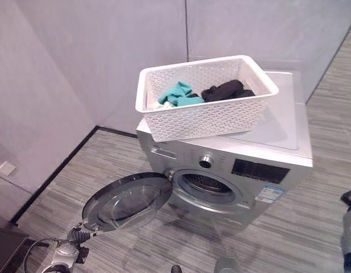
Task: Grab the laundry basket,head to the washer,open it,put in the laundry and shut it.
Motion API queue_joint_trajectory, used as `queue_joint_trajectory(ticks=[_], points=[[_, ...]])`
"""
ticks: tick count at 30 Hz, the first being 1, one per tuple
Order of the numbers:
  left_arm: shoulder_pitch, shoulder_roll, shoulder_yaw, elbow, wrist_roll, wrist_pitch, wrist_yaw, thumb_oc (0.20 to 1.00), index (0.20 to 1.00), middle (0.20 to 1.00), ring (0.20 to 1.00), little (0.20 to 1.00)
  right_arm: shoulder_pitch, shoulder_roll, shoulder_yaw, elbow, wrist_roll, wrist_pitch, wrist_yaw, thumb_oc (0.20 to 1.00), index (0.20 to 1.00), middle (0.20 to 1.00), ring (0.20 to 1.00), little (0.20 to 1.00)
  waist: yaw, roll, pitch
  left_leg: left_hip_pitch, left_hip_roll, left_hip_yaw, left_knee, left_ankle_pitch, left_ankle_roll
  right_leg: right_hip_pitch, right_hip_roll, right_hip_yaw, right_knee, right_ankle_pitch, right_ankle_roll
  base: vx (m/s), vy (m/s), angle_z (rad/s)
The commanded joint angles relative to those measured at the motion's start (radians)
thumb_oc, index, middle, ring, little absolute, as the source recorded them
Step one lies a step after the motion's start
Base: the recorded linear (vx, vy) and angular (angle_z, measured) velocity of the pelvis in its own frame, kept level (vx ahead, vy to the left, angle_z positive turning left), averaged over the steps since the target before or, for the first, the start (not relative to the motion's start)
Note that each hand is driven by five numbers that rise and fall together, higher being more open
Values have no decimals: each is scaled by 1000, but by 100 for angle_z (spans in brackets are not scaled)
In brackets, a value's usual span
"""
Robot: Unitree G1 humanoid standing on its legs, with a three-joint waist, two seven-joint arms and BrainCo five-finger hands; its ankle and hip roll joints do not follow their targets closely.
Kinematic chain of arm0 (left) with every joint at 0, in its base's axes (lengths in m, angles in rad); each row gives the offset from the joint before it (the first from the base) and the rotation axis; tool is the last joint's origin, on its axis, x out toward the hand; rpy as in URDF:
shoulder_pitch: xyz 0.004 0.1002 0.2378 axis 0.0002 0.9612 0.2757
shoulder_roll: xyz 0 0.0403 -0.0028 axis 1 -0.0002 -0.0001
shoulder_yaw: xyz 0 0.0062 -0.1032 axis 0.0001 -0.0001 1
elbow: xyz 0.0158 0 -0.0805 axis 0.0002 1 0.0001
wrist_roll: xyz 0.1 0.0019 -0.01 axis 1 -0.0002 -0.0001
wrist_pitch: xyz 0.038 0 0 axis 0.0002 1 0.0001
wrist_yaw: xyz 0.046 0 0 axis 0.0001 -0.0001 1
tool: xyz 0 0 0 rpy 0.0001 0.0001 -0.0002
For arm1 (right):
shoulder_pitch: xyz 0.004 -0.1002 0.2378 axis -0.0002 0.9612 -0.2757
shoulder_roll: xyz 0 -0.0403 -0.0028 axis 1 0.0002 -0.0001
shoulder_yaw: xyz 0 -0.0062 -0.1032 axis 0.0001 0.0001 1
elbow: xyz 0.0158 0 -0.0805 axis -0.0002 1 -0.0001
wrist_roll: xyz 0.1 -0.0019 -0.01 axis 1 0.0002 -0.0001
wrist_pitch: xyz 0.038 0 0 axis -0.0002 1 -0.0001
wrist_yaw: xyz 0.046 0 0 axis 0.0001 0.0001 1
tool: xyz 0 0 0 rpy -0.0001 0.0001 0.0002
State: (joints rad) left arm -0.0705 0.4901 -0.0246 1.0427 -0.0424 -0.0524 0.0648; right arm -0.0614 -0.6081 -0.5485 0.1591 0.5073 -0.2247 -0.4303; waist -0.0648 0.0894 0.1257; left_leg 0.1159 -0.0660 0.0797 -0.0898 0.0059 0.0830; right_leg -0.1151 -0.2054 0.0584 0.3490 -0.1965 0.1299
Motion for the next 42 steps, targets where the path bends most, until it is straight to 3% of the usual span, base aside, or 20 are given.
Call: queue_joint_trajectory(ticks=[1, 3, 4, 6, 9, 10, 11, 12, 14, 15, 16, 17, 19, 21, 22, 29, 35, 42], points=[[-66, 58, 22, 11, -48, -32, 30, 1000, 1000, 1000, 1000, 1000, -111, -120, -1, -51, -157, -88, -81, 1000, 1000, 1000, 1000, 1000, 3, -31, -40, -87, 27, -61, 119, -127, -13, 15, 39, 84, -207, 191, 27, 130, -75, 20], [-85, 55, -3, 1, -29, -22, 45, 1000, 1000, 1000, 1000, 1000, -213, -146, 78, -199, -220, -91, -80, 1000, 1000, 1000, 1000, 1000, 16, -47, -32, -63, 18, -81, 127, -146, -13, -35, 72, 124, -301, 251, 41, 129, -76, 33], [-86, 55, 0, 3, -29, -23, 45, 1000, 1000, 1000, 1000, 1000, -218, -144, 82, -203, -225, -87, -83, 1000, 1000, 1000, 1000, 1000, 13, -46, -29, -62, 19, -81, 127, -147, -13, -34, 73, 124, -302, 252, 41, 91, -80, 66], [-147, 45, -63, 44, -18, -20, 38, 1000, 1000, 1000, 1000, 1000, -328, -210, 207, -250, -195, -80, -20, 1000, 1000, 1000, 1000, 1000, 37, -97, -43, -45, 12, -130, 131, -148, -29, 12, 78, 160, -304, 237, 32, 93, -161, 82], [-172, 33, -104, 95, -15, -22, 37, 1000, 1000, 1000, 1000, 1000, -512, -352, 398, -226, -181, -56, 80, 1000, 1000, 1000, 1000, 1000, 65, -121, -80, -25, 44, -155, 107, -134, -50, 35, 90, 119, -293, 233, 18, 132, -202, 52], [-163, 19, -145, 52, 6, -26, 37, 1000, 1000, 1000, 1000, 1000, -651, -433, 550, -181, -189, -20, 148, 1000, 1000, 1000, 1000, 1000, 80, -134, -99, -18, 62, -172, 95, -126, -61, 65, 95, 88, -313, 227, 7, 102, -138, 49], [-161, 15, -140, 50, 6, -24, 37, 1000, 1000, 1000, 1000, 1000, -668, -435, 565, -172, -187, -22, 148, 1000, 1000, 1000, 1000, 1000, 75, -129, -99, -16, 63, -173, 93, -126, -61, 68, 95, 86, -316, 228, 7, 90, -126, 52], [-145, 9, -153, 14, 3, -30, 33, 1000, 1000, 1000, 1000, 1000, -748, -465, 654, -130, -168, -4, 188, 1000, 1000, 1000, 1000, 1000, 85, -135, -108, -14, 70, -177, 88, -123, -65, 84, 95, 70, -334, 228, 3, 43, -64, 39], [-110, 3, -193, -46, -38, -41, 6, 1000, 1000, 1000, 1000, 1000, -896, -465, 819, -23, -55, 27, 267, 1000, 1000, 1000, 1000, 1000, 109, -155, -118, -13, 84, -188, 81, -111, -75, 104, 102, 49, -356, 227, -7, 31, -92, 31], [-60, 4, -220, -107, -57, -47, -31, 1000, 1000, 1000, 1000, 1000, -1039, -482, 1003, 108, 3, 82, 360, 1000, 1000, 1000, 1000, 1000, 124, -172, -124, -10, 98, -194, 68, -99, -86, 120, 108, 35, -373, 226, -15, 11, -65, 15], [-57, -3, -213, -109, -57, -46, -32, 1000, 1000, 1000, 1000, 1000, -1065, -480, 1027, 120, 7, 79, 361, 1000, 1000, 1000, 1000, 1000, 117, -164, -122, -8, 99, -195, 66, -99, -86, 122, 108, 34, -374, 227, -15, 15, -51, 13], [-30, 6, -240, -142, -63, -49, -53, 1000, 1000, 1000, 1000, 1000, -1188, -481, 1191, 239, 33, 131, 450, 1000, 1000, 1000, 1000, 1000, 132, -184, -125, -8, 111, -196, 59, -90, -95, 134, 115, 24, -384, 225, -22, 8, -21, 13], [0, 13, -250, -191, -77, -50, -65, 1000, 1000, 1000, 1000, 1000, -1285, -434, 1320, 373, 51, 172, 511, 1000, 1000, 1000, 1000, 1000, 146, -197, -119, -11, 124, -205, 53, -80, -104, 141, 121, 9, -391, 222, -27, 2, -27, 13], [17, 19, -244, -222, -91, -50, -71, 1000, 1000, 1000, 1000, 1000, -1317, -424, 1359, 423, 43, 196, 525, 1000, 1000, 1000, 1000, 1000, 147, -201, -115, -14, 129, -211, 48, -74, -107, 142, 124, 3, -394, 221, -29, -7, -25, 11], [63, 40, -224, -299, -124, -48, -88, 1000, 1000, 1000, 1000, 1000, -1350, -434, 1440, 435, 7, 242, 583, 1000, 1000, 1000, 1000, 1000, 159, -219, -109, -20, 140, -222, 43, -67, -115, 149, 129, -16, -403, 218, -33, -6, -39, 17], [140, 29, -195, -273, -125, -39, -120, 1000, 1000, 1000, 1000, 1000, -1307, -517, 1538, 381, -84, 253, 671, 1000, 1000, 1000, 1000, 1000, 171, -239, -94, -27, 150, -251, 22, -51, -128, 162, 132, -44, -405, 206, -40, -2, -7, 22], [148, -6, -203, -207, -112, -37, -136, 1000, 1000, 1000, 1000, 1000, -1237, -565, 1543, 390, -165, 250, 713, 1000, 1000, 1000, 1000, 1000, 188, -233, -69, -52, 144, -279, 15, -36, -135, 157, 128, -73, -411, 200, -45, -18, 16, 15], [158, -10, -233, -257, -129, -43, -159, 1000, 1000, 1000, 1000, 1000, -1167, -609, 1516, 414, -218, 245, 728, 1000, 1000, 1000, 1000, 1000, 189, -222, -41, -84, 140, -293, 14, -26, -139, 141, 124, -87, -413, 200, -44, -25, 10, 7]])
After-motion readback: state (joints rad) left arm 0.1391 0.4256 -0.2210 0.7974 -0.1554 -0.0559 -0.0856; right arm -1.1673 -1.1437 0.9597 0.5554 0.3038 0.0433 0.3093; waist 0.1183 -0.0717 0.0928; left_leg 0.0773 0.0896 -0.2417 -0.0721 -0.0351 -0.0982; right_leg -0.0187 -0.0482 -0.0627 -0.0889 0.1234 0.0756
